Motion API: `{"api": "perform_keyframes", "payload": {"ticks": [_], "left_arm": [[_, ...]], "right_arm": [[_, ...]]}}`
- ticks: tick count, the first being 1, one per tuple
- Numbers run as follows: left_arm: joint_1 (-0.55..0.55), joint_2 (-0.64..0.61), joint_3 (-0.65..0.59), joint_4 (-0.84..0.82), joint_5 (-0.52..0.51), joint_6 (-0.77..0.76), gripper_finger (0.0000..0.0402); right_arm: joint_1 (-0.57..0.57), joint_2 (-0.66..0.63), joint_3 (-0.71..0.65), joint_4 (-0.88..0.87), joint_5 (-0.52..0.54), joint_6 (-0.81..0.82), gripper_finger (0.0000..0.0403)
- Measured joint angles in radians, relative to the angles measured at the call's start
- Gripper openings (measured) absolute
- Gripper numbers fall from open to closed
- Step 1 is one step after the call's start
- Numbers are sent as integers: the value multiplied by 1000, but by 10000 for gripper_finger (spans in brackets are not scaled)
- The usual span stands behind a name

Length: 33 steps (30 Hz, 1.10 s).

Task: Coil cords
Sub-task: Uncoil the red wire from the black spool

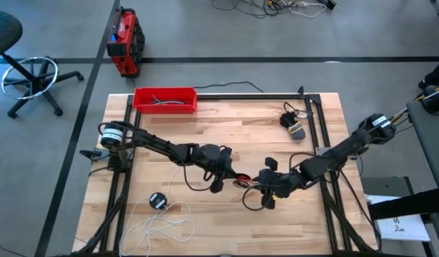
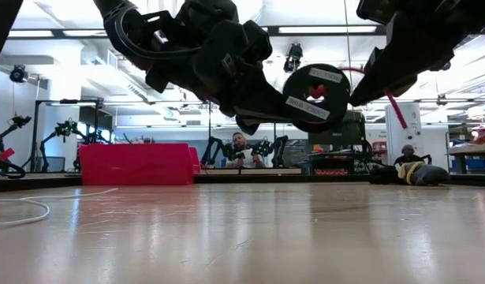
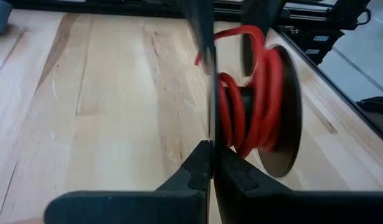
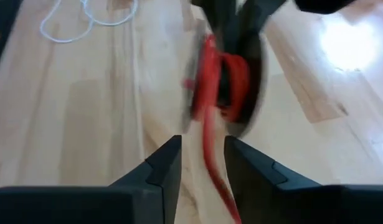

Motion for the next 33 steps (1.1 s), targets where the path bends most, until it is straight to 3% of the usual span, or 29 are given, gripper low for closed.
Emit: {"api": "perform_keyframes", "payload": {"ticks": [6,13,19,22,28,33], "left_arm": [[1,0,-1,-13,-1,22,0],[4,-8,-1,-35,-2,63,0],[33,-36,-1,-90,-4,71,0],[52,-46,-1,-103,-64,73,0],[87,-56,-1,-87,-195,52,0],[130,-84,-1,-92,-245,6,0]], "right_arm": [[-1,0,40,-80,-1,17,93],[-9,0,70,-221,3,79,11],[-14,1,168,-343,66,71,6],[-34,1,234,-378,118,45,5],[-104,29,304,-318,159,-35,5],[-141,108,348,-273,160,-64,4]]}}
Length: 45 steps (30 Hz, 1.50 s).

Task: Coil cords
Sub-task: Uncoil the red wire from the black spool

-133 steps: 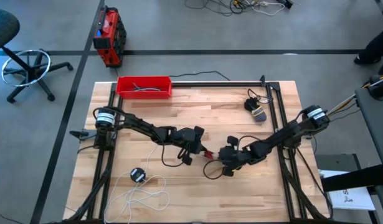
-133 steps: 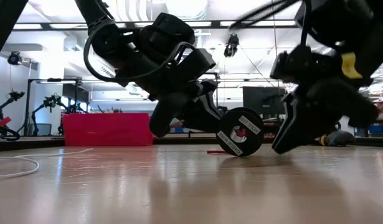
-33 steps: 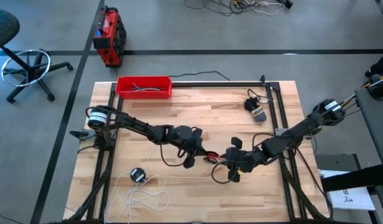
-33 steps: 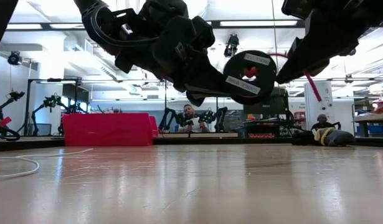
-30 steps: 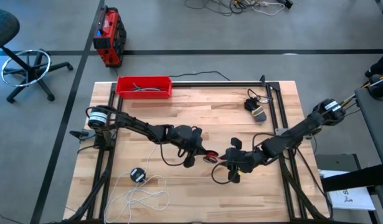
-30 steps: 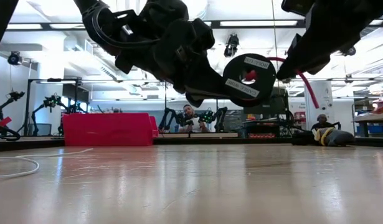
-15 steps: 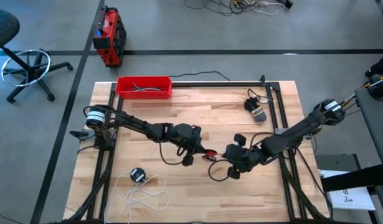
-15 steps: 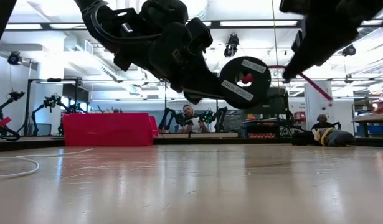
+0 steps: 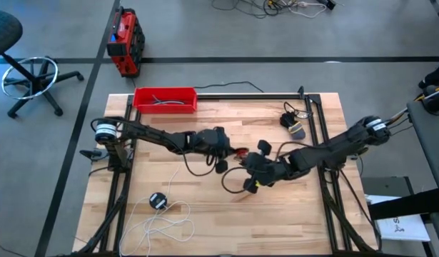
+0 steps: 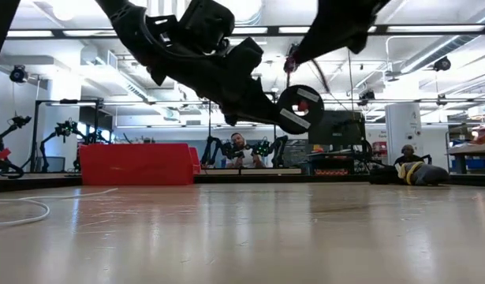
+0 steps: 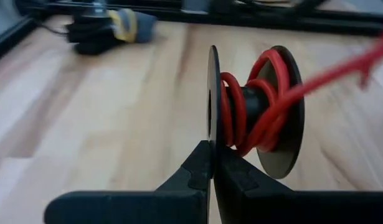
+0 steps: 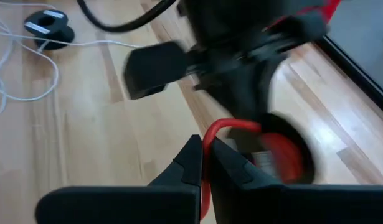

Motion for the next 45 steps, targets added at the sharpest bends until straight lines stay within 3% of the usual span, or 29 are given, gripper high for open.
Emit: {"api": "perform_keyframes", "payload": {"ticks": [5,9,16,19,22,27,31,37,40,45], "left_arm": [[42,-51,0,2,-116,-13,0],[74,-106,-1,41,-131,-19,0],[88,-235,-4,14,-101,48,0],[84,-297,-15,-55,-79,145,0],[84,-339,-38,-127,-97,228,0],[87,-357,-95,-123,-207,259,0],[91,-327,-129,-72,-281,258,0],[90,-263,-143,-3,-360,233,0],[91,-248,-144,15,-441,190,0],[93,-267,-147,36,-567,175,0]], "right_arm": [[-4,88,56,-13,-7,0,4],[-3,125,97,-115,-20,16,4],[3,90,156,-566,-32,190,3],[3,48,200,-760,16,251,3],[3,4,253,-846,98,260,3],[0,-70,325,-787,277,162,3],[-3,-102,342,-584,333,-3,3],[-7,-87,310,-183,261,-313,3],[-12,-49,304,-84,191,-389,3],[-15,5,304,-68,173,-401,3]]}}
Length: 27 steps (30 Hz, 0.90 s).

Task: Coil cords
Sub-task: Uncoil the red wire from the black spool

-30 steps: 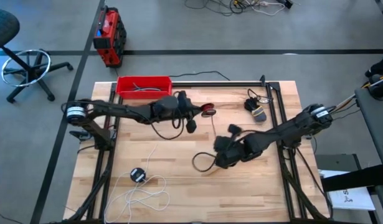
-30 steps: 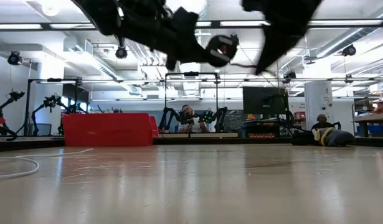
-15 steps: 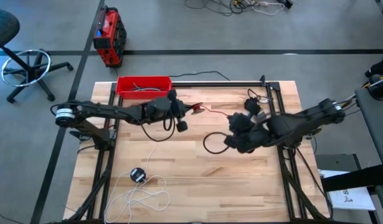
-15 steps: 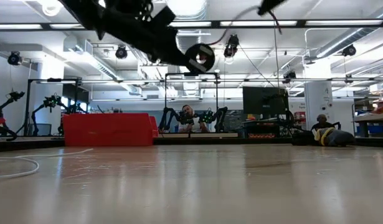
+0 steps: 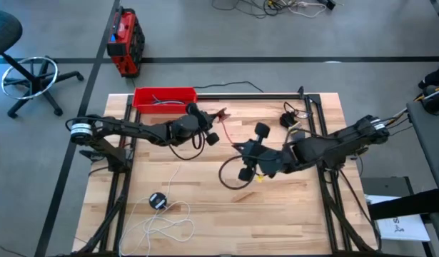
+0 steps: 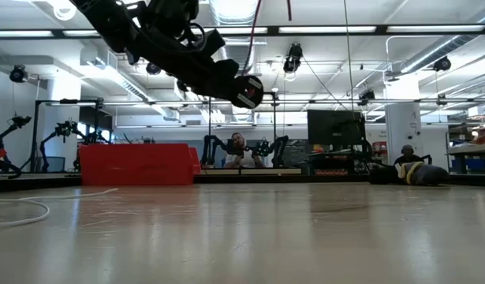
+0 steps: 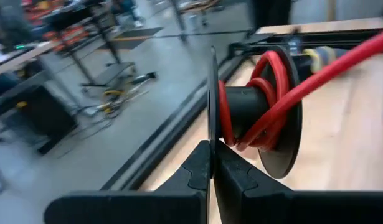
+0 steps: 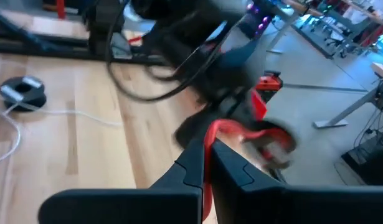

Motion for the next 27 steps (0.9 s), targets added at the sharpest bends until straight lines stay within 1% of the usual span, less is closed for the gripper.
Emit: {"api": "perform_keyframes", "payload": {"ticks": [3,5,8,12,16,19,21,24,26,27], "left_arm": [[2,-24,0,56,-51,-4,0],[5,-38,-1,81,-59,-4,0],[8,-66,-1,120,-62,-1,0],[8,-141,-6,127,-28,14,0],[8,-272,-62,126,36,30,0],[8,-400,-117,127,130,57,0],[8,-491,-160,124,235,91,0],[8,-605,-217,120,428,147,0],[6,-663,-249,110,512,154,0],[7,-684,-258,113,531,154,0]], "right_arm": [[1,36,-1,2,-44,6,3],[-2,60,-1,9,-73,6,3],[-1,94,-1,0,-82,18,3],[-2,107,-2,-56,-84,99,3],[-4,108,-5,-173,-79,214,3],[-3,108,-12,-297,-76,339,3],[-3,108,-28,-368,-72,439,4],[-3,106,-59,-373,-70,509,9],[-4,105,-65,-355,-74,512,22],[-4,104,-65,-334,-79,505,33]]}}
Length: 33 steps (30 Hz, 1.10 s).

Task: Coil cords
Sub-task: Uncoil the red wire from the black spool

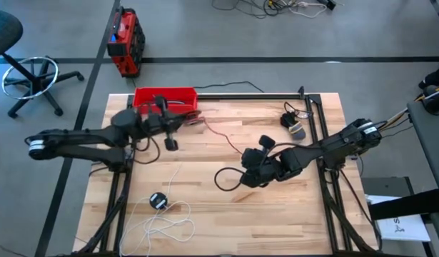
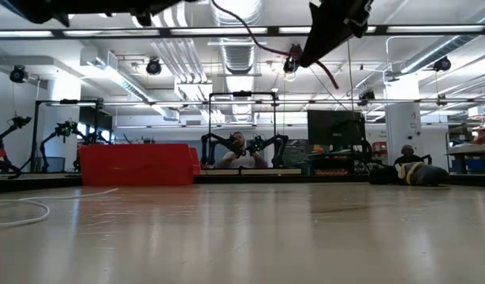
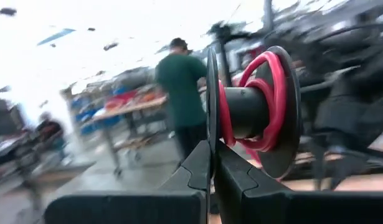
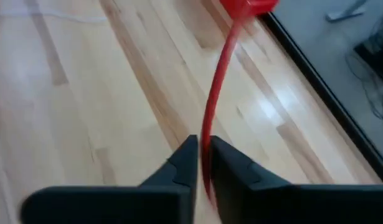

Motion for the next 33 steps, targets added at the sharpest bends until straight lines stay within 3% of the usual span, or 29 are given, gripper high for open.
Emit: {"api": "perform_keyframes", "payload": {"ticks": [8,14,18,22,33], "left_arm": [[0,-90,-20,-62,4,-8,0],[0,-78,14,-139,32,-26,0],[-1,-57,20,-171,40,-30,0],[-1,-49,29,-181,41,-56,0],[-5,-47,40,-138,117,-145,0]], "right_arm": [[-12,-29,38,140,-2,-150,151],[-11,-36,112,334,82,-407,213],[-14,-37,117,578,80,-609,228],[-14,-31,117,688,81,-705,227],[-57,66,116,779,78,-664,222]]}}
